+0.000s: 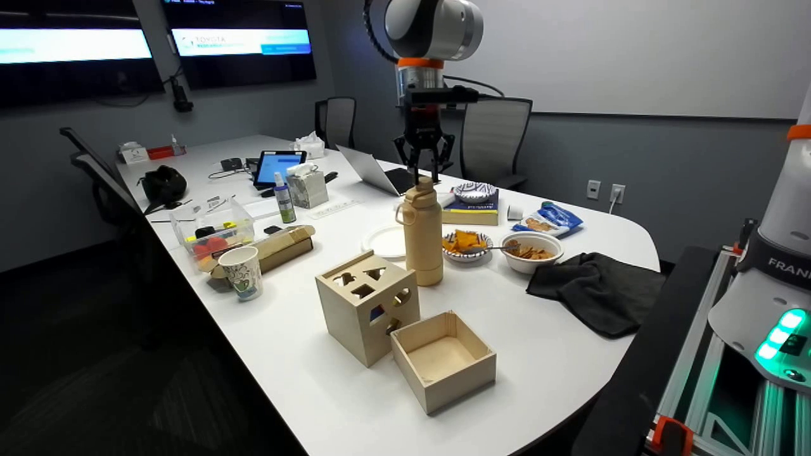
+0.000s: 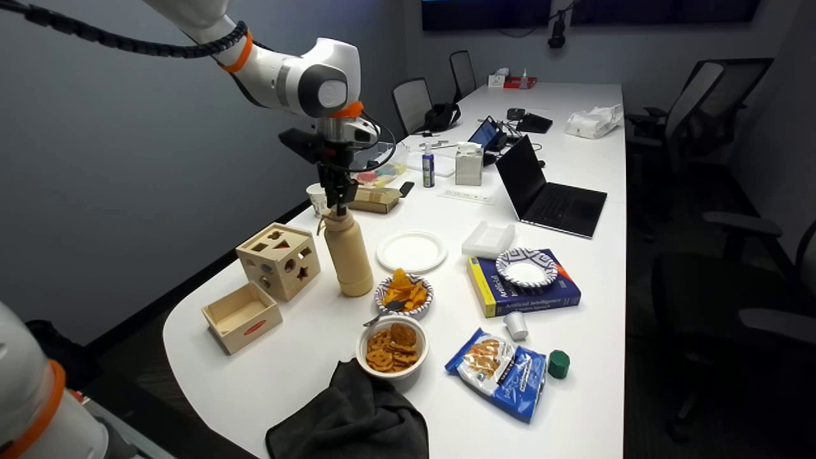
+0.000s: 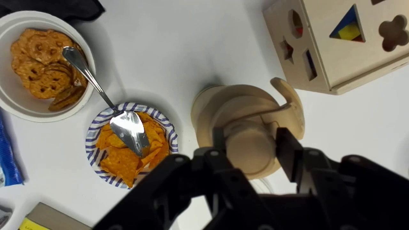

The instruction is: Turn the brown bottle to the left

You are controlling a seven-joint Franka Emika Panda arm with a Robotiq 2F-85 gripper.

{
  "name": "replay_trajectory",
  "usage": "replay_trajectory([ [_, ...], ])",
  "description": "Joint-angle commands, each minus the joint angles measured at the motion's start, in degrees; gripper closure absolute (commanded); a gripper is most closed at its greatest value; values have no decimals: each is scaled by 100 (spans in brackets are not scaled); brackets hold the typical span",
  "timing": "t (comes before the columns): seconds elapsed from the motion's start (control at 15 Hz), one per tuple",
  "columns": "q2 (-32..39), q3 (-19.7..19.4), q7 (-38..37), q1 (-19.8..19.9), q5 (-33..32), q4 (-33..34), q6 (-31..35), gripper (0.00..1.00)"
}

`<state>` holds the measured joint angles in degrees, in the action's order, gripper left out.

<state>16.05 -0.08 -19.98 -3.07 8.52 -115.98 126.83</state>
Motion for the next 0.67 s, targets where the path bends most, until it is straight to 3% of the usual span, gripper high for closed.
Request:
replay_trajectory([
  [0.0,193,74,566,54,4,269,-416,81],
  [0.6,647,85,1080,16,-143,862,-857,81],
])
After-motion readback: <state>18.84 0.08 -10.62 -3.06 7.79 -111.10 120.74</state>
